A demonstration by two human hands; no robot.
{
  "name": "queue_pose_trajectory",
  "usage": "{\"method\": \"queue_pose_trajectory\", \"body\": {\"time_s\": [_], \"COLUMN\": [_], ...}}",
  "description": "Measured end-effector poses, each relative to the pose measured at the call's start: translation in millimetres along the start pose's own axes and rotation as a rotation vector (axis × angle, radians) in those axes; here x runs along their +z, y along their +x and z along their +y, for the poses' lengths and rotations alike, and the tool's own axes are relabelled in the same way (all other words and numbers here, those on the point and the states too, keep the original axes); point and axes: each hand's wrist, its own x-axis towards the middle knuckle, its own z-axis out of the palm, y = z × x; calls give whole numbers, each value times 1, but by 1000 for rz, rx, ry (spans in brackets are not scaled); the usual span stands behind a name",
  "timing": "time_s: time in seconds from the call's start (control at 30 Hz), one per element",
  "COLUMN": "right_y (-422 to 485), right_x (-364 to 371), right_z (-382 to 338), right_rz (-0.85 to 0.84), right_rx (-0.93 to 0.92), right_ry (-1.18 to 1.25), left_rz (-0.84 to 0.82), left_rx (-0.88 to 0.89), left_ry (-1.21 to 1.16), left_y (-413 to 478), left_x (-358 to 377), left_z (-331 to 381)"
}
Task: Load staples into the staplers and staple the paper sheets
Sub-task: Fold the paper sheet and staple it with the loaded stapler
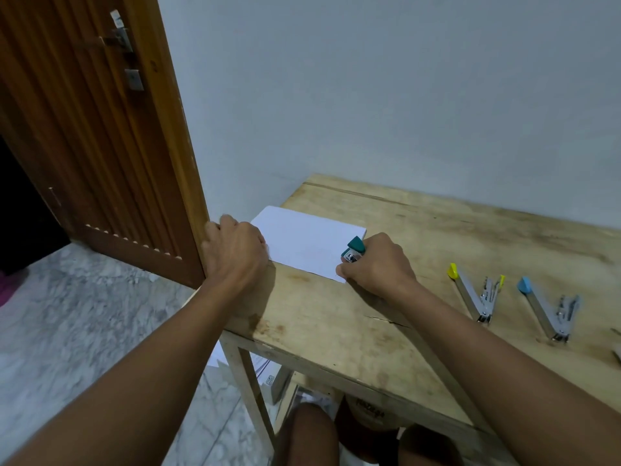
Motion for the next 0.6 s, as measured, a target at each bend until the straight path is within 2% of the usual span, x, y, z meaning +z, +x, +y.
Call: {"method": "queue_pose_trajectory", "body": {"time_s": [0.2, 0.43, 0.6], "right_y": [-2, -16, -20], "right_x": [0, -29, -43], "right_z": [1, -4, -4], "right_rz": [-15, -239, -181], "right_rx": [19, 159, 230], "right_ry": [60, 528, 656], "left_rz": [-49, -40, 68], "left_rx": [58, 163, 239], "left_ry": [38, 14, -177], "left_y": [-6, -14, -22], "left_x": [-9, -18, -25], "left_z": [4, 7, 31]}}
